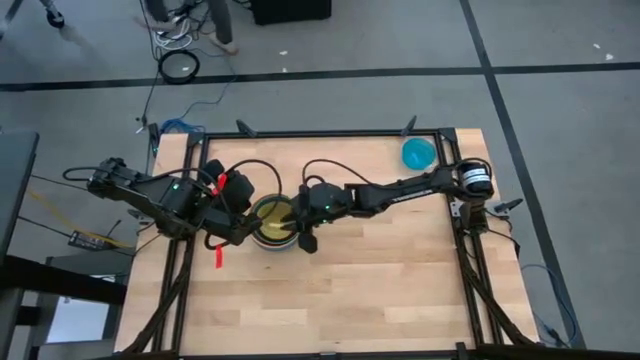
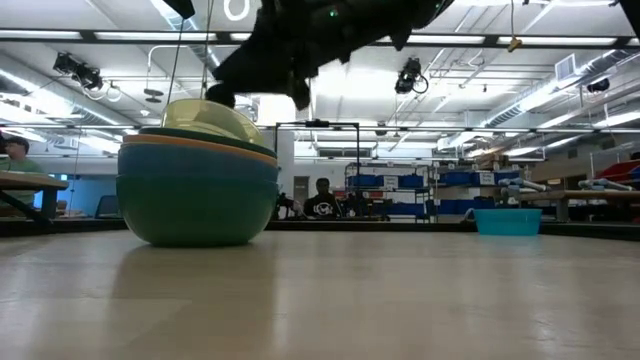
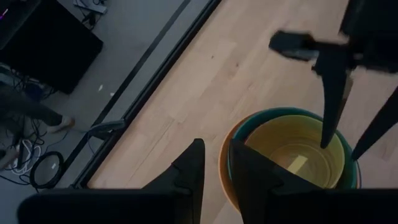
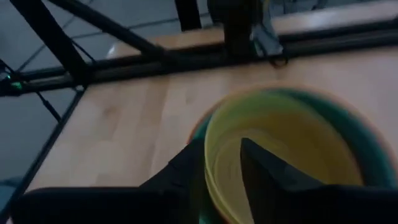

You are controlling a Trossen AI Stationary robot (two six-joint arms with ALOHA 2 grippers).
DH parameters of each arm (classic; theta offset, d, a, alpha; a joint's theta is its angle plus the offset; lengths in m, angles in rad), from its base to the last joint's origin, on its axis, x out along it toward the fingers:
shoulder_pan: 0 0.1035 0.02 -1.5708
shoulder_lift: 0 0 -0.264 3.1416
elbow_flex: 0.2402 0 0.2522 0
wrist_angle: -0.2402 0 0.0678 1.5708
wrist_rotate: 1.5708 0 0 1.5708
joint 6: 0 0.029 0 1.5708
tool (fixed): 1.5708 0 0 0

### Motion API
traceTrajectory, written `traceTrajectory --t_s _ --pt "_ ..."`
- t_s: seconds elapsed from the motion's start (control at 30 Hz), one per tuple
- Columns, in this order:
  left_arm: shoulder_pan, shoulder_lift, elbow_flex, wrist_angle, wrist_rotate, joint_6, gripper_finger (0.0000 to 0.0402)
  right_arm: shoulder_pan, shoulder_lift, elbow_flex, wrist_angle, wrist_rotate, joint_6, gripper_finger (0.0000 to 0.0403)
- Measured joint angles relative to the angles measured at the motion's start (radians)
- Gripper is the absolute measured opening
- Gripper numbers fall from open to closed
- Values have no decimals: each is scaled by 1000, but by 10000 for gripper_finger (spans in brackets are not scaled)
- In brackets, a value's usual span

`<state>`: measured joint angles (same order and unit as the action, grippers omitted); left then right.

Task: Nest bowls inside each other
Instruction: Stack the yellow bowl on top of the pink bowl, then stack the blue bowl on top of the yellow bowl

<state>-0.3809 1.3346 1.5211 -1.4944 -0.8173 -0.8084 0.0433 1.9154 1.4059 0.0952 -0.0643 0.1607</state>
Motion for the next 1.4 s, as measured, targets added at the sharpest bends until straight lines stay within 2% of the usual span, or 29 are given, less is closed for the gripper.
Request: traceTrajectory --t_s 0.17,0.53,0.8,1.03,1.23,1.33,1.4 --pt "0 0 0 0 0 3 81 3 -22 2 49 10 2 95" --pt "0 0 0 9 -1 3 81 37 -21 1 -86 146 26 90" --pt "0 0 0 19 -1 -9 81 35 -9 1 -134 206 46 89" --pt "-1 0 0 71 3 -12 81 22 75 -1 -129 196 80 89" --pt "-1 0 0 64 9 -11 81 24 66 0 -131 199 62 89" --pt "-1 0 0 63 11 -11 81 21 20 1 -182 281 9 89" --pt "-1 0 0 61 21 -10 81 19 -20 2 -279 388 -44 89"
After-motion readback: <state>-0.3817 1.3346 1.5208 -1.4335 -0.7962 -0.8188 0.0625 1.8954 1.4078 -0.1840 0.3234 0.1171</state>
